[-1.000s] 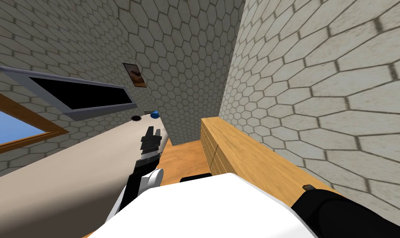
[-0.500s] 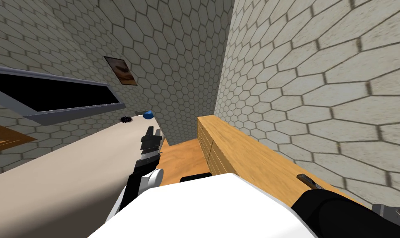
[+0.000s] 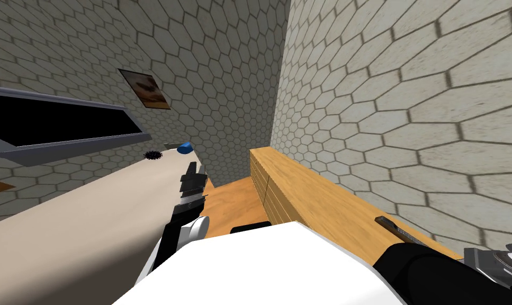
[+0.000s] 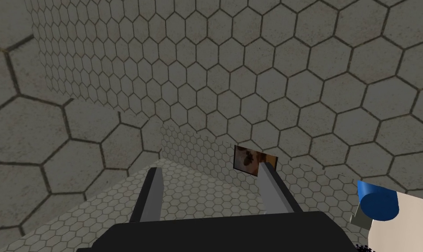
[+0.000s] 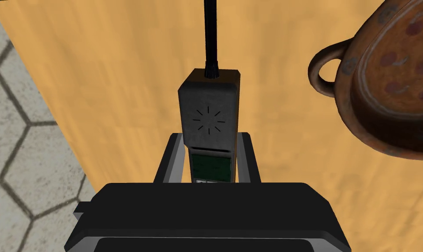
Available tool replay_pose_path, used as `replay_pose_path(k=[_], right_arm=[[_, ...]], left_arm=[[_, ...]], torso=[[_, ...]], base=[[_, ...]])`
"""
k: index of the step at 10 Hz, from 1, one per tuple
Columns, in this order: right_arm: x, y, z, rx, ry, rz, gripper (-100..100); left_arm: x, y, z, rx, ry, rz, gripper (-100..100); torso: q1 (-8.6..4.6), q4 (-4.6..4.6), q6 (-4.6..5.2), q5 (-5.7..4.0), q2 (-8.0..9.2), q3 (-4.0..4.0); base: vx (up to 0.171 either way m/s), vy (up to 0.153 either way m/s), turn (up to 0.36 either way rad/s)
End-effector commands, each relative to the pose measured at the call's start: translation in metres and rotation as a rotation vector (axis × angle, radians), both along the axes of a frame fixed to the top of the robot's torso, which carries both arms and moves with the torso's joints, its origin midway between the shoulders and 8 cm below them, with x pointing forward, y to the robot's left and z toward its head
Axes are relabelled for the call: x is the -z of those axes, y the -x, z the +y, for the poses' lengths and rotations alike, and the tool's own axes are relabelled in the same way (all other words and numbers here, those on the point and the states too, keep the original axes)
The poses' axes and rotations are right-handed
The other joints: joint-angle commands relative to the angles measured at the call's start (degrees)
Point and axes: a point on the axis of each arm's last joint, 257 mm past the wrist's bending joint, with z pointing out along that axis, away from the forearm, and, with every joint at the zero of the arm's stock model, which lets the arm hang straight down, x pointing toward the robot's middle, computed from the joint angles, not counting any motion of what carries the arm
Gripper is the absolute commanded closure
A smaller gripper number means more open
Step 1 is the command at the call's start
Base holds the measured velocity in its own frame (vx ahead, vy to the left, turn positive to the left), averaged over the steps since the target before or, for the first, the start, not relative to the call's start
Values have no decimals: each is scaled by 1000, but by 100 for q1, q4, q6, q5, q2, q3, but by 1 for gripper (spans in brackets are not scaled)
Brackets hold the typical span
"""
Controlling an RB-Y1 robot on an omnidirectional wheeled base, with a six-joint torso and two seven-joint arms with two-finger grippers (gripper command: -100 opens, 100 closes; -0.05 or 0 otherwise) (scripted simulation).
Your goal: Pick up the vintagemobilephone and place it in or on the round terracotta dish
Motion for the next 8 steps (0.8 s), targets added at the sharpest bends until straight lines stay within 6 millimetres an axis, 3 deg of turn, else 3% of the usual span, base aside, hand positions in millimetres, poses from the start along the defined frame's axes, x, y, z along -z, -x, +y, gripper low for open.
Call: replay_pose_path(k=[1, 3, 8], right_arm=[[-5, -3, 7, -14, -25, 7, 100], [-7, -3, 20, -33, -67, 18, 100], [-7, -3, 45, -63, -137, 34, 100]], left_arm=[[0, 0, 0, 0, 0, 0, 0], [0, 0, 0, 0, 0, 0, 0], [0, 0, 0, 0, 0, 0, 0]], torso=[[0, 0, 0, 0, 0, 0], [11, 2, -2, 1, 10, 5], [61, -8, -23, 15, -24, -15]], base=[[-105, 27, -111], [-128, 62, -25], [-86, 138, 67]])
